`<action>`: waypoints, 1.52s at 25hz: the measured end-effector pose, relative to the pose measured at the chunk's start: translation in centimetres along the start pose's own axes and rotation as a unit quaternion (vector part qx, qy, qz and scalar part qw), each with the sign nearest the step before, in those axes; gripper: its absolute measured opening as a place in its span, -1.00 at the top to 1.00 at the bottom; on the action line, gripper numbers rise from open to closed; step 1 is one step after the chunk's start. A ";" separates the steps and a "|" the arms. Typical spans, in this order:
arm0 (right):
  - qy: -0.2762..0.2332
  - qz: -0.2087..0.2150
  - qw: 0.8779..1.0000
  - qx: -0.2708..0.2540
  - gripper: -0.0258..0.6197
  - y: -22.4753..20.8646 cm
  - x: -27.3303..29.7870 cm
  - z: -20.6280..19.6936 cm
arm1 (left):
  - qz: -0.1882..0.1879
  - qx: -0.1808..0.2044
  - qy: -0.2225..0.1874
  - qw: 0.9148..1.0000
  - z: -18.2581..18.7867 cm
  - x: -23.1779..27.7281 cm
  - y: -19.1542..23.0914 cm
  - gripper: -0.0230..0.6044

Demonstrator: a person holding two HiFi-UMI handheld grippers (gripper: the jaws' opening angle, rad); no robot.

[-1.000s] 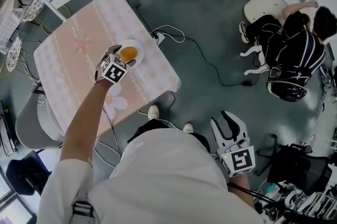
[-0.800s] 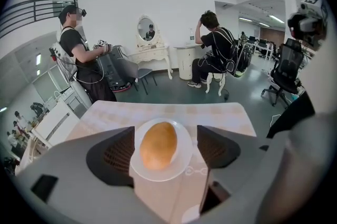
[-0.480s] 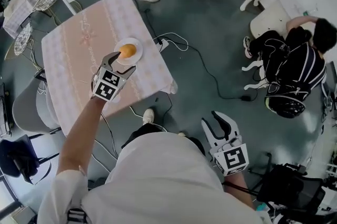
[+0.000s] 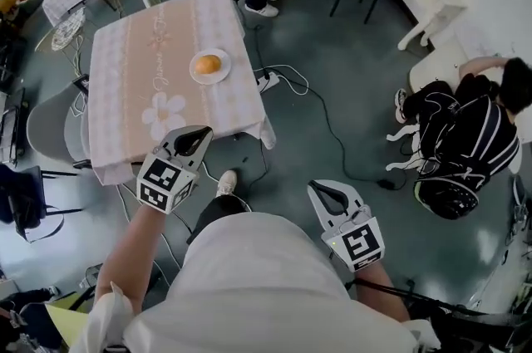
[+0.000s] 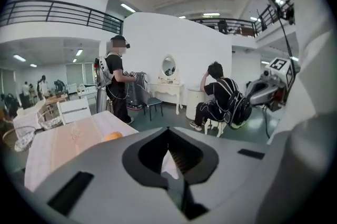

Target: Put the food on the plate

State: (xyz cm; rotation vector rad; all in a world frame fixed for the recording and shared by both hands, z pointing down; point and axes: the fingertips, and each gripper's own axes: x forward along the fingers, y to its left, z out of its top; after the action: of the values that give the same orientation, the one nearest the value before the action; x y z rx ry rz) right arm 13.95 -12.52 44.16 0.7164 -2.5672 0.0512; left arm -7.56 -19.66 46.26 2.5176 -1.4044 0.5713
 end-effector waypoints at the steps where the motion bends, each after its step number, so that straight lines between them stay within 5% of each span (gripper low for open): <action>1: -0.001 0.011 1.000 -0.008 0.88 0.5 -0.6 -0.2 | -0.003 -0.016 -0.007 1.000 0.2 -1.1 -1.8 0.90; 9: -0.011 0.115 0.993 -0.010 0.88 5.7 -4.8 -2.8 | -0.003 -0.069 -0.021 0.997 0.6 -9.8 -16.1 0.90; 16: -0.022 0.158 0.987 -0.031 0.88 11.0 -5.3 -2.4 | -0.014 -0.073 -0.028 0.997 -0.6 -14.6 -21.3 0.90; 24: -0.023 0.180 0.982 -0.058 0.88 17.6 -5.1 -0.1 | -0.014 -0.090 -0.047 0.995 -1.9 -20.2 -22.7 0.90; 29: -0.021 0.199 0.976 -0.083 0.88 22.2 -4.4 1.1 | -0.023 -0.151 -0.086 0.985 -2.7 -24.9 -22.6 0.90; 38: -0.012 0.204 0.973 -0.104 0.88 27.2 -4.2 2.3 | -0.012 -0.153 -0.087 0.984 -4.7 -28.9 -22.0 0.90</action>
State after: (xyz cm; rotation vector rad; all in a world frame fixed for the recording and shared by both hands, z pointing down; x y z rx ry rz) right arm 2.60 12.56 42.60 0.1067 -2.6490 -0.0939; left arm -3.64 15.97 38.49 2.3765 -1.3933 0.1203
